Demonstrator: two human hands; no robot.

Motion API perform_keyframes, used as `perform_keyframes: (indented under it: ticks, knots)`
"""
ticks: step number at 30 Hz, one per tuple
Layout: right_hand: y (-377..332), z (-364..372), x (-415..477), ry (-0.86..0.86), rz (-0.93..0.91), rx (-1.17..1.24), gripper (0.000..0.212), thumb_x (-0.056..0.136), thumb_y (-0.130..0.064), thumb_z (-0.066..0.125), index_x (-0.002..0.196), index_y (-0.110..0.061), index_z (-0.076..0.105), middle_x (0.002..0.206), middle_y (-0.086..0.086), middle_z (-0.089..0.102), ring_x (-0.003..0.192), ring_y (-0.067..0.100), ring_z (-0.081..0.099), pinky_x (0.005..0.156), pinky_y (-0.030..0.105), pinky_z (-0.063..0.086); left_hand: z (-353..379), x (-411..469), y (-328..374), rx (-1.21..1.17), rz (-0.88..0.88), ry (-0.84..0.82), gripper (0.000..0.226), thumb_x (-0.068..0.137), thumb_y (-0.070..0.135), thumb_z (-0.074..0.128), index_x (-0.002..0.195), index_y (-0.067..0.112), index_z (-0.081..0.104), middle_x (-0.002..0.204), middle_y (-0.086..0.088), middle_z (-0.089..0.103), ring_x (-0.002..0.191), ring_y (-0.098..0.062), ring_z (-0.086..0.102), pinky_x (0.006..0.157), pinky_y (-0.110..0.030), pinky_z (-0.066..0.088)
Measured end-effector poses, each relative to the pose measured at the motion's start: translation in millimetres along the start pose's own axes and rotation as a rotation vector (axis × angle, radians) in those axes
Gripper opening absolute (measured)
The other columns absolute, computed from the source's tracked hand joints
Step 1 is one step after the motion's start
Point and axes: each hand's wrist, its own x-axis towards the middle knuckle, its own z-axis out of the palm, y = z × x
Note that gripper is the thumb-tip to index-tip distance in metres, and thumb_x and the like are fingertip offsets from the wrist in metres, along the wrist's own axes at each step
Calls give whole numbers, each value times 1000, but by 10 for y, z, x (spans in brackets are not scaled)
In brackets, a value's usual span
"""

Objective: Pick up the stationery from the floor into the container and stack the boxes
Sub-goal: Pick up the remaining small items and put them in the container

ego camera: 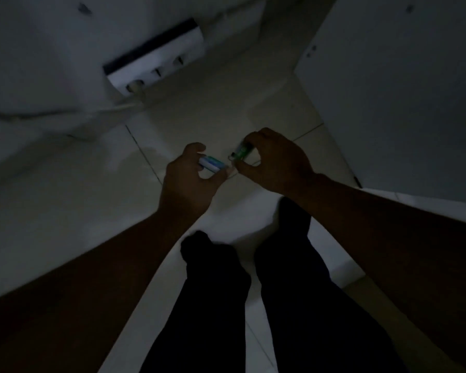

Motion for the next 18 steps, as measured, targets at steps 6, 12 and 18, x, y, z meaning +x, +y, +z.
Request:
perform_keyframes:
  ticks: [6, 12, 18]
  knots:
    - [-793, -1171, -354, 226, 87, 117, 45, 77, -41, 73, 110, -12, 65, 104, 10, 63, 85, 21, 61, 66, 29, 51, -791, -495, 997, -158, 20, 36, 57, 72, 25, 82, 122, 16, 56, 110, 0, 63, 90, -7, 57, 70, -9, 47]
    - [-1696, -2528, -897, 430, 61, 143, 41, 84, -41, 67, 115, -15, 63, 110, 4, 62, 85, 10, 58, 66, 26, 51, -1667, -1198, 2048, -236, 114, 116, 51, 74, 35, 78, 120, 19, 61, 104, 6, 67, 92, -8, 61, 81, -22, 53]
    - [-2439, -3623, -1565, 513, 120, 122, 37, 87, -39, 62, 115, -15, 61, 116, 3, 59, 92, 11, 57, 74, 28, 51, -2388, -1911, 2840, -264, 184, 148, 54, 74, 42, 76, 122, 31, 55, 113, 18, 60, 103, 0, 55, 83, -23, 50]
